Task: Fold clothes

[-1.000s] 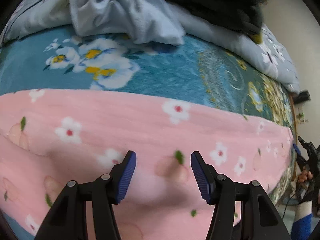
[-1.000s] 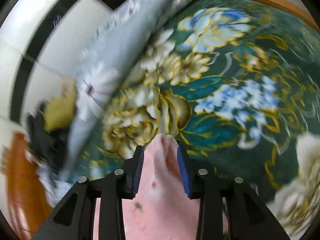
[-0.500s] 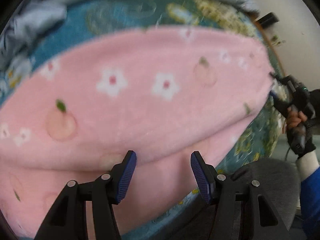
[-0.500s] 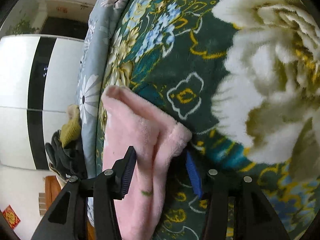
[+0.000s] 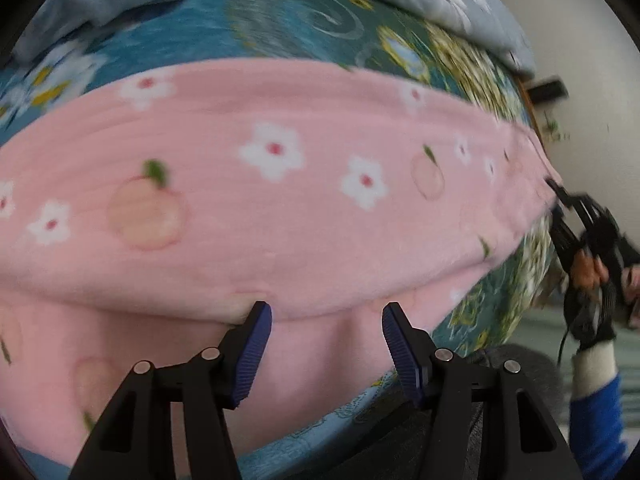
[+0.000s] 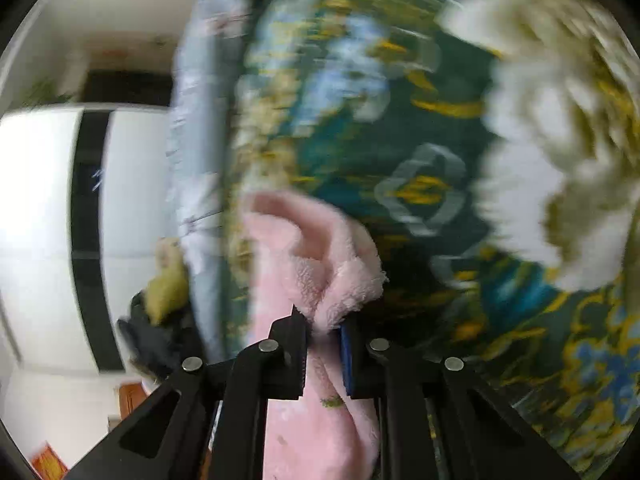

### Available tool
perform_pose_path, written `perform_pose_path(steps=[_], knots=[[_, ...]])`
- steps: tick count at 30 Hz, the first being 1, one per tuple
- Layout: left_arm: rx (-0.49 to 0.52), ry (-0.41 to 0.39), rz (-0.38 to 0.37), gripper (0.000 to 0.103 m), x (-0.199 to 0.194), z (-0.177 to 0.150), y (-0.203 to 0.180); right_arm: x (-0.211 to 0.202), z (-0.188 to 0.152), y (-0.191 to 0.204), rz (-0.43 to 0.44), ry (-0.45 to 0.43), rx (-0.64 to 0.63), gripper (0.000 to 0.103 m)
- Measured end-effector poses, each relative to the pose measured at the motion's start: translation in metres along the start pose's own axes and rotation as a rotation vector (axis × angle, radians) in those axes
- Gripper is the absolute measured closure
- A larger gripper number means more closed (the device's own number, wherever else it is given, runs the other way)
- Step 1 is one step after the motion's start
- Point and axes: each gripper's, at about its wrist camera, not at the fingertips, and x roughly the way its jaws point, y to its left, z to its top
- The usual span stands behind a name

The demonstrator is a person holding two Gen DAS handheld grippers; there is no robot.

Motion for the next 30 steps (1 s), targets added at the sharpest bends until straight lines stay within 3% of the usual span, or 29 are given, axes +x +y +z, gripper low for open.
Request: perform_pose_path(steps=[4, 8, 11, 15, 17, 20, 25, 30], knots=[[-0.094, -0.063, -0.048, 0.041, -0.025, 0.001, 0.03, -0.006, -0.017, 0.068, -0.037, 0.034, -0.232, 0.089], [-0.184, -0.149, -0.096, 0.041, -0.055, 0.001, 0.064, -0.01, -0.048, 0.137, -0.021, 0.06, -0.43, 0.089], [-0.273, -0.205, -0.143, 0.041, -0.077, -0.002, 0.098, -0.005, -0.1, 0.192, -0.054, 0.117, -0.635, 0.089], [-0.369, -0.253, -0.189, 0.041, -0.081, -0.007, 0.122, 0.019, -0.171, 0.228, -0.038, 0.253, -0.761, 0.089], [-0.409, -0.268, -0.217, 0.041, -0.084, -0.01, 0.134, 0.042, -0.208, 0.236, -0.033, 0.339, -0.785, 0.089], [-0.447, -0.272, -0.282, 0.041, -0.089, -0.021, 0.149, 0.09, -0.264, 0.23, -0.108, 0.482, -0.814, 0.089], [-0.48, -0.249, -0.388, 0.041, -0.078, -0.031, 0.154, 0.116, -0.335, 0.204, -0.189, 0.652, -0.873, 0.089], [-0.446, -0.18, -0.44, 0.04, -0.055, -0.027, 0.135, 0.132, -0.395, 0.182, -0.265, 0.784, -0.962, 0.089]])
